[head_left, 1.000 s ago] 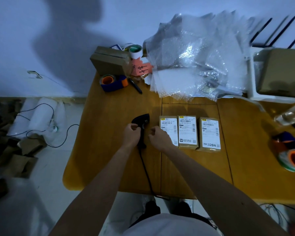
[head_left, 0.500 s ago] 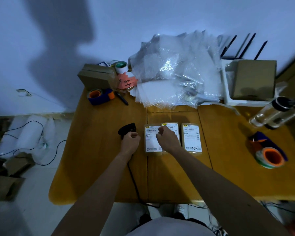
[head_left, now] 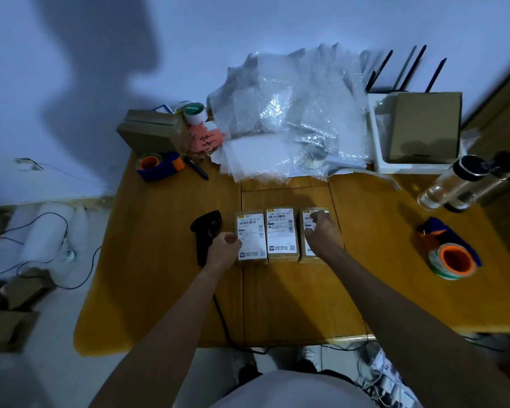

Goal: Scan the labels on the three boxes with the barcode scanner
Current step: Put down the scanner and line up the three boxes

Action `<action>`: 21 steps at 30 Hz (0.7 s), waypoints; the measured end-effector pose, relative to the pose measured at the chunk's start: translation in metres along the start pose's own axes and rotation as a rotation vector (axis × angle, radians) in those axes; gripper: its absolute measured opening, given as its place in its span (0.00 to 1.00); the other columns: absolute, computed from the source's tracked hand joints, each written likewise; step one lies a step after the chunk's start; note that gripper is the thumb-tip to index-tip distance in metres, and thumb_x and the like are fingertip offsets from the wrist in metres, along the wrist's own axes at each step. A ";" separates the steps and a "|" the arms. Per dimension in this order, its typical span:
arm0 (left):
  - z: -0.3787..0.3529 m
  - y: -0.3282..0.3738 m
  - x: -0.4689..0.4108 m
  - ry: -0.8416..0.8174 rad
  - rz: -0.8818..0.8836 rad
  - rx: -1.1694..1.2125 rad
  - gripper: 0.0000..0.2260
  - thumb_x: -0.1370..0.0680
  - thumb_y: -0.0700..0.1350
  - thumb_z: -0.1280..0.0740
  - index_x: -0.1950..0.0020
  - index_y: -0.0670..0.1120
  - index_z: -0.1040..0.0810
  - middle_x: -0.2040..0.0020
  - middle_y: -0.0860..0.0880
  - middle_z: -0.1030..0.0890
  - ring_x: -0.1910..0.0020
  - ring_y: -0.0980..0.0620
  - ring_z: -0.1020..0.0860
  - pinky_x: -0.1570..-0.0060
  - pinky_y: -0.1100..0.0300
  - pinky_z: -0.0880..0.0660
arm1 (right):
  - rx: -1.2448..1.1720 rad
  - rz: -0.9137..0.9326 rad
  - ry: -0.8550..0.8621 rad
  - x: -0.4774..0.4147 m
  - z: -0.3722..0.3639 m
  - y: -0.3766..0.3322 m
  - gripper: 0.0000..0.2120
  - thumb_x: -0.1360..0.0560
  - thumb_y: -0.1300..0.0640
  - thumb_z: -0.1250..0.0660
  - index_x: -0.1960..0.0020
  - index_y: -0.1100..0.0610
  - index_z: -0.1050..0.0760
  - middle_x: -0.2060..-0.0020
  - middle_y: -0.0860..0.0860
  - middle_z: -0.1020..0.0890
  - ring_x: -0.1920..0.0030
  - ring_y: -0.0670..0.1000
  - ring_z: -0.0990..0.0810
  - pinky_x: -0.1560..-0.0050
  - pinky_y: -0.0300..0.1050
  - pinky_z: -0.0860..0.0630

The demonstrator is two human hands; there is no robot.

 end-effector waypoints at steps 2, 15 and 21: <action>-0.003 0.000 0.002 -0.004 -0.005 -0.016 0.23 0.19 0.44 0.33 0.25 0.43 0.31 0.34 0.45 0.22 0.48 0.53 0.22 0.61 0.65 0.27 | 0.034 -0.020 0.020 0.000 0.003 0.010 0.22 0.22 0.61 0.32 0.30 0.59 0.29 0.32 0.58 0.27 0.36 0.60 0.24 0.42 0.52 0.24; -0.013 -0.016 0.004 -0.004 0.056 -0.073 0.25 0.20 0.43 0.31 0.25 0.42 0.35 0.30 0.43 0.24 0.36 0.46 0.23 0.51 0.60 0.27 | 0.073 -0.112 0.022 0.000 0.000 0.056 0.28 0.25 0.57 0.29 0.29 0.63 0.34 0.33 0.60 0.30 0.34 0.61 0.27 0.41 0.55 0.25; -0.019 -0.016 0.004 -0.026 0.058 -0.108 0.22 0.19 0.44 0.32 0.26 0.42 0.33 0.31 0.43 0.23 0.39 0.48 0.22 0.57 0.64 0.28 | 0.043 -0.175 -0.058 -0.008 -0.016 0.075 0.29 0.21 0.52 0.31 0.27 0.62 0.37 0.33 0.61 0.28 0.39 0.62 0.21 0.44 0.58 0.18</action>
Point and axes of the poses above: each hand's wrist, its own x-axis away from the middle knuckle, its own z-axis out of the back of the hand, y = z × x, the point moved 9 cm from there along -x, towards the middle knuckle
